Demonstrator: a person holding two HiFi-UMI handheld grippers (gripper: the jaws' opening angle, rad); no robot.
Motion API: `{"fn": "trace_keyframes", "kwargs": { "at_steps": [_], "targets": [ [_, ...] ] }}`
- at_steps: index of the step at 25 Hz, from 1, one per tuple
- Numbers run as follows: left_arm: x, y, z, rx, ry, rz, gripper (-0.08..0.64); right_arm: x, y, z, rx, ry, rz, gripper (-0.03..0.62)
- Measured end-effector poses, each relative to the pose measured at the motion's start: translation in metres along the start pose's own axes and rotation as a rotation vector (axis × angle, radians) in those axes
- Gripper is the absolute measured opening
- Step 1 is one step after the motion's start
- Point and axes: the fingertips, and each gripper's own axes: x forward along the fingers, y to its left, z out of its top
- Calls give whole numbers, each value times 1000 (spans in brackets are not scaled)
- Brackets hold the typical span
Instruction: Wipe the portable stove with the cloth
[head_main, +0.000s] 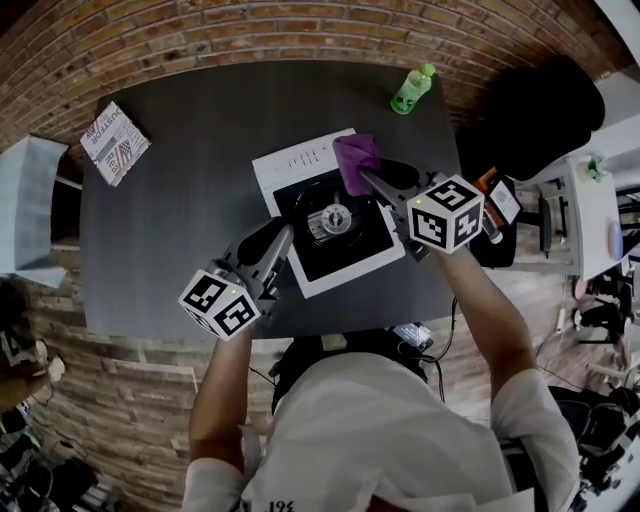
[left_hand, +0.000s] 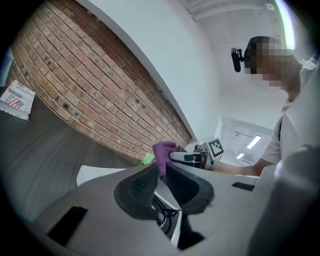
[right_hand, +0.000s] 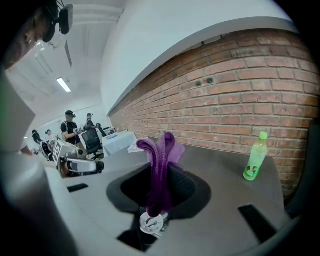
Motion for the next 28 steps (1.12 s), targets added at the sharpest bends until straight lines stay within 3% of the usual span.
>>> {"fn": "trace_keyframes", "kwargs": {
  "at_steps": [4, 9, 14, 21, 28],
  "targets": [
    [8, 20, -5, -2, 23, 58, 49, 32, -13, 0, -96, 59, 43, 97],
    [17, 45, -12, -12, 40, 160, 55, 81, -28, -9, -287, 156, 119, 97],
    [28, 66, -20, -22, 59, 247, 55, 120, -43, -12, -391, 207, 184, 97],
    [47, 77, -32, -15, 107, 287, 55, 174, -64, -10, -441, 239, 249, 95],
    [51, 89, -39, -25, 130, 309, 55, 224, -61, -23, -554, 315, 332, 95]
  ]
}}
